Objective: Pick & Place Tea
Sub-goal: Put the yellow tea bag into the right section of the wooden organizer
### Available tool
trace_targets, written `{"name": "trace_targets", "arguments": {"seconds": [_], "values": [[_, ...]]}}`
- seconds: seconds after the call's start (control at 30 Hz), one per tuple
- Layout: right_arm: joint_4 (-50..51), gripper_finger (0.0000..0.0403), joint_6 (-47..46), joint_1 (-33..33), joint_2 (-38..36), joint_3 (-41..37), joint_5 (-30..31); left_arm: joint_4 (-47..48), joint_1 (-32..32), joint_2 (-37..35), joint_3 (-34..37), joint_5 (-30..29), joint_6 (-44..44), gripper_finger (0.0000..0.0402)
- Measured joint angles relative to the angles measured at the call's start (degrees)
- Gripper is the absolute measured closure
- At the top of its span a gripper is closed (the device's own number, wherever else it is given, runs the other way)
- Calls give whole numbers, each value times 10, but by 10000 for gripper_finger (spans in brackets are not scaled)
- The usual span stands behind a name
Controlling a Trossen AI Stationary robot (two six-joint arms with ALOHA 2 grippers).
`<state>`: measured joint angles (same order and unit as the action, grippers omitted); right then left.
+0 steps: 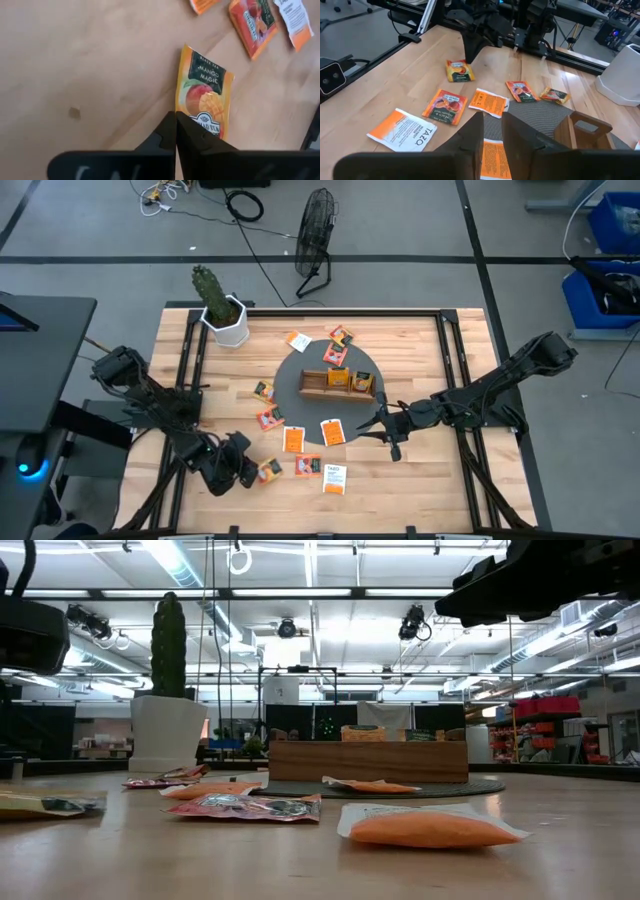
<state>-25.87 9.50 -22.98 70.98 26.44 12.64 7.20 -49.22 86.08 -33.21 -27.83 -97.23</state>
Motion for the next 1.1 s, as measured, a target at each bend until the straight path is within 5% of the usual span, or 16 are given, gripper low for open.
{"name": "trace_targets", "arguments": {"seconds": [0.67, 1.1], "values": [[-17, 329, 4, 1, 0, 0, 0, -53, 1, -2, -1, -137, 114, 401], [-36, 307, -121, 25, 0, 11, -11, -171, 59, -2, -2, -217, 373, 401]]}}
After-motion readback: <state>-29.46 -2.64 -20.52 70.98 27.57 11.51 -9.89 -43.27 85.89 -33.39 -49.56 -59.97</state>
